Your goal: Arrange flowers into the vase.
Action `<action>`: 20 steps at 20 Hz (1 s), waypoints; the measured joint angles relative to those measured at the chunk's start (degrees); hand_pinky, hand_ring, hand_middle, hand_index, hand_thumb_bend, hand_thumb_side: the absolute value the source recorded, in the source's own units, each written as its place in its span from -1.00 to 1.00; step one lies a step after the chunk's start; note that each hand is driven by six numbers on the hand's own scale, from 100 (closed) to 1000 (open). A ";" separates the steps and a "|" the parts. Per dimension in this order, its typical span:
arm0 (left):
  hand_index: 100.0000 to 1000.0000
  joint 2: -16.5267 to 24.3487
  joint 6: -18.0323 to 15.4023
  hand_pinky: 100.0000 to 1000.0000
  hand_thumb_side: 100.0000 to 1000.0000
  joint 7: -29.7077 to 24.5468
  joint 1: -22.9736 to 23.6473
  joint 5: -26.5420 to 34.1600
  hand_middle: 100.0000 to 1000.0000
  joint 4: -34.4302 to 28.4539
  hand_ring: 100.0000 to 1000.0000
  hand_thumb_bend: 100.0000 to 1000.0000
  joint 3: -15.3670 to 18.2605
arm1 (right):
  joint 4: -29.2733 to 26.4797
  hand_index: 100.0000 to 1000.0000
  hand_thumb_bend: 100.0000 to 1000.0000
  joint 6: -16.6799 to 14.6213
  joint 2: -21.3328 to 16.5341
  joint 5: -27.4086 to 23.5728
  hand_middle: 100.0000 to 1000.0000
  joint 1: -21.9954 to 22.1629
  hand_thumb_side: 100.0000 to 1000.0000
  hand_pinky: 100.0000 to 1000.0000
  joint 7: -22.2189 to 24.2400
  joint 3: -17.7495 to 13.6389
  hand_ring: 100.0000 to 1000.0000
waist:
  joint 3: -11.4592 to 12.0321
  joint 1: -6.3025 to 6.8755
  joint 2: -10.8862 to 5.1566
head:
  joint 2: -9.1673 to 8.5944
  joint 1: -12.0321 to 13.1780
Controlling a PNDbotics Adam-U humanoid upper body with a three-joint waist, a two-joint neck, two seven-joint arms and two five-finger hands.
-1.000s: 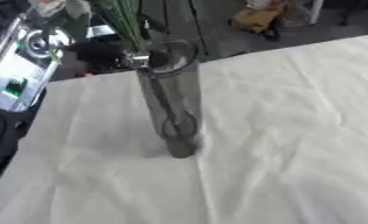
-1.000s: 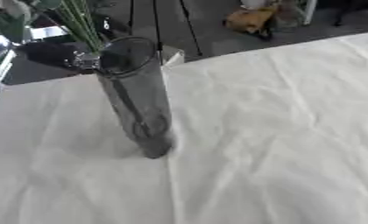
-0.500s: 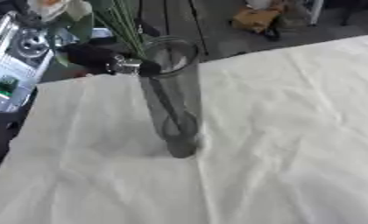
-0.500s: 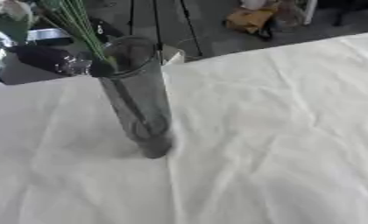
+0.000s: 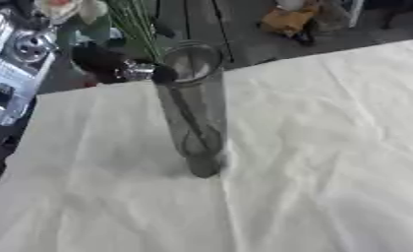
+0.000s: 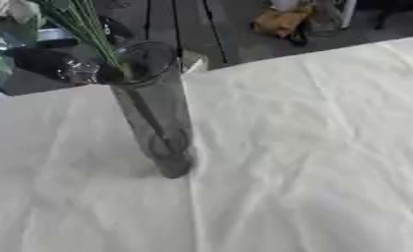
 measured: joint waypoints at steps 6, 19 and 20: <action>1.00 0.91 0.56 0.73 1.00 0.83 0.94 -0.86 0.93 -0.40 0.79 0.14 0.65 | 0.00 0.81 -1.00 0.13 0.02 0.00 0.29 -0.16 1.00 0.42 -0.04 0.00 0.62 | 0.09 0.00 0.00 | 0.00 -0.08; 1.00 3.50 0.06 0.73 1.00 0.12 3.81 -0.82 0.92 -0.80 0.78 0.19 1.37 | 0.00 0.80 -1.00 -0.03 0.06 0.00 0.29 -0.16 1.00 0.42 -0.17 -0.01 0.62 | 1.04 0.00 0.00 | 0.00 -0.57; 1.00 3.54 -0.03 0.73 1.00 0.01 3.97 -0.86 0.92 -0.90 0.78 0.19 1.38 | 0.00 0.80 -1.00 -0.04 0.06 0.00 0.29 -0.16 1.00 0.42 -0.17 -0.01 0.62 | 1.17 0.00 0.00 | 0.00 -0.57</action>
